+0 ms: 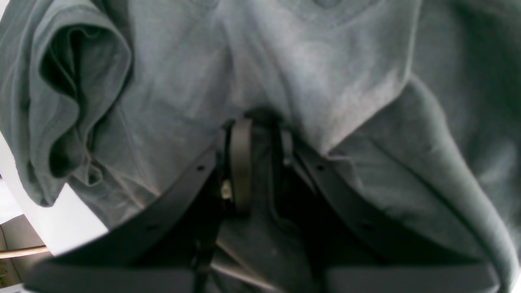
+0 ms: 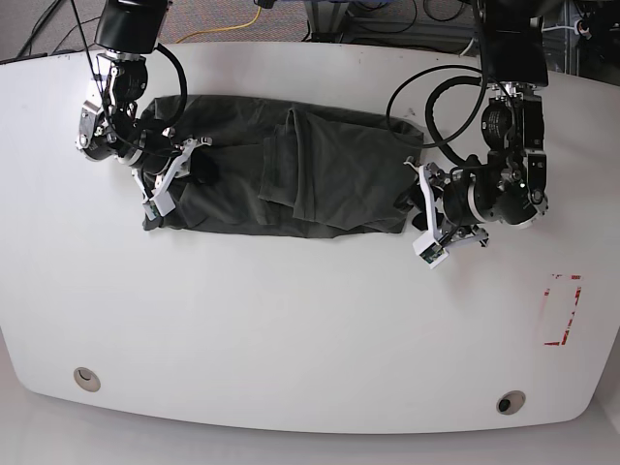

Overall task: Layout the t-shirt on the table in an organized manner, then fold the t-shirt properly
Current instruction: 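Open both grippers and lift them away from the folded shirt, then grasp the folded shirt's end with the right gripper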

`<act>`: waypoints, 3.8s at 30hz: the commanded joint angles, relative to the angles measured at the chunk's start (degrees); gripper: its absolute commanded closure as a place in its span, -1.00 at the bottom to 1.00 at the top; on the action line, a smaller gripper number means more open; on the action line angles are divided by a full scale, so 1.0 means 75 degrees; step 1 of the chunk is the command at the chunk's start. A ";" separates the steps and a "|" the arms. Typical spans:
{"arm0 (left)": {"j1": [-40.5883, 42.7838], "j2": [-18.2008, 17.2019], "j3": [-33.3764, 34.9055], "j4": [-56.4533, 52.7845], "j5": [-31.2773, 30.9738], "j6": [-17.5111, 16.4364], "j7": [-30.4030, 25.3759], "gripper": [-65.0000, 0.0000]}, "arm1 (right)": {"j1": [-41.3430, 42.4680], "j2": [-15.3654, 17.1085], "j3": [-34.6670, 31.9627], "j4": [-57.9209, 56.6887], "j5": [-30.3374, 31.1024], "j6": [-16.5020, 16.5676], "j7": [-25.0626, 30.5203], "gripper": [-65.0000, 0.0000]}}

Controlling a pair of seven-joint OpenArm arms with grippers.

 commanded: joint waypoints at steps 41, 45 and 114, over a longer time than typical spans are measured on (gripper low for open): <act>0.0169 -0.0665 0.1144 -0.2288 0.1179 -0.0008 -0.1066 0.80 | 0.1181 -0.0725 0.2644 0.3077 -0.0250 -0.0068 -0.2425 -1.00; 0.0204 -0.0805 0.1144 -0.2288 0.1179 -0.0008 -0.1066 0.80 | 0.1216 -0.0572 0.3019 0.2503 -0.0239 -0.0068 -0.2436 -1.00; 0.0450 -0.1450 0.0242 -0.2241 0.1156 -0.0008 -0.0679 0.80 | 0.0607 -0.0842 0.1789 -0.1342 0.2281 -0.0068 -0.2378 -1.00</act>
